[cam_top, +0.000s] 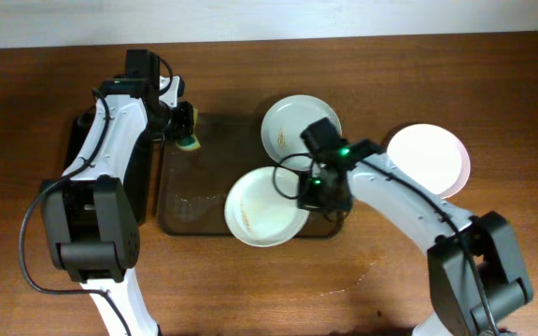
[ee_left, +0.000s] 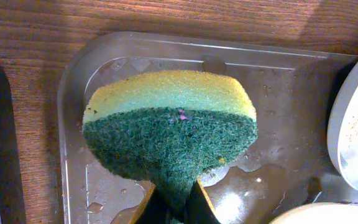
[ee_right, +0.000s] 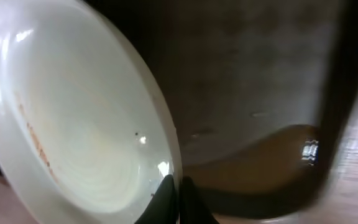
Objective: Clean dirty plates on tray and stack at the side
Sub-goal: 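Move the right gripper back and grasp the lower pale plate rim, then scrub the held pale plate with the sponge in the left gripper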
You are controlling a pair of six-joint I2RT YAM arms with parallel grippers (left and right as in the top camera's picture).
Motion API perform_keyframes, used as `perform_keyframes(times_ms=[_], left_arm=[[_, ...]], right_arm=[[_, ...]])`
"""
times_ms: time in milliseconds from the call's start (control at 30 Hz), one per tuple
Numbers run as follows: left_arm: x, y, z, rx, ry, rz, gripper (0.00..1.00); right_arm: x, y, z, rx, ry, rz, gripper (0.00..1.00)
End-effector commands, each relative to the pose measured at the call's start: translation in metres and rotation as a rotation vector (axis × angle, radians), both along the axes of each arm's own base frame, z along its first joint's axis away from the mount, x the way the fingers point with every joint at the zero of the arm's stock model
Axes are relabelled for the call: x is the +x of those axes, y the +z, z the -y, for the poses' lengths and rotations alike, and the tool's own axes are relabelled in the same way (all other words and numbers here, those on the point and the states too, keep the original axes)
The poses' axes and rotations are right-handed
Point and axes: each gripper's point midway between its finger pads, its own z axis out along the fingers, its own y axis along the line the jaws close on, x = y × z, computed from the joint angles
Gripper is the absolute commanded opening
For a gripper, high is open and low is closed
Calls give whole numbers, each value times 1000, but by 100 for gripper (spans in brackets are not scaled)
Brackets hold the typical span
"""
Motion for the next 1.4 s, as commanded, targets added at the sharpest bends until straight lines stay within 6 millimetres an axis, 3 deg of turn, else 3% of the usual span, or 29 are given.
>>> perform_keyframes(times_ms=[0,133,167,200,233,300,367,467,533,667,800,867,900,1033,1100,1200,1367], left_arm=[[3,37,-12,7,11,61,1],[1,74,-18,7,25,124,1],[0,81,-18,6,24,136,1],[-2,86,-18,6,25,143,1],[-4,88,-18,6,25,142,1],[-11,87,-18,6,24,115,1],[-18,84,-17,2,23,83,1],[-27,81,-17,3,23,46,1],[-32,79,-17,2,23,25,1],[-43,77,-11,-30,17,-22,1],[-49,76,-4,-54,12,-51,1],[-55,72,4,-54,-3,-75,1],[-58,68,8,-49,-14,-86,1],[-69,36,24,-30,-56,-118,1],[-71,12,19,26,-18,-125,1],[-64,-21,23,51,-56,-51,1],[-52,-55,36,68,-130,97,1]], right_arm=[[5,-10,-20,-40,-132,24,4],[10,-27,-50,5,-130,40,4],[12,-28,-54,15,-126,50,10],[14,-28,-56,23,-124,56,38],[16,-28,-57,29,-125,65,52],[24,-26,-54,34,-141,87,63],[35,-25,-51,40,-157,117,60],[50,-27,-51,43,-174,169,43],[52,-35,-54,44,-172,170,34],[55,-50,-62,69,-167,153,27],[60,-52,-63,77,-197,164,16],[62,-52,-61,68,-228,169,4],[63,-52,-60,66,-239,170,4],[63,-52,-60,67,-258,168,4],[63,-52,-60,67,-258,167,4],[63,-52,-60,70,-256,165,4],[62,-52,-60,70,-254,160,4]])
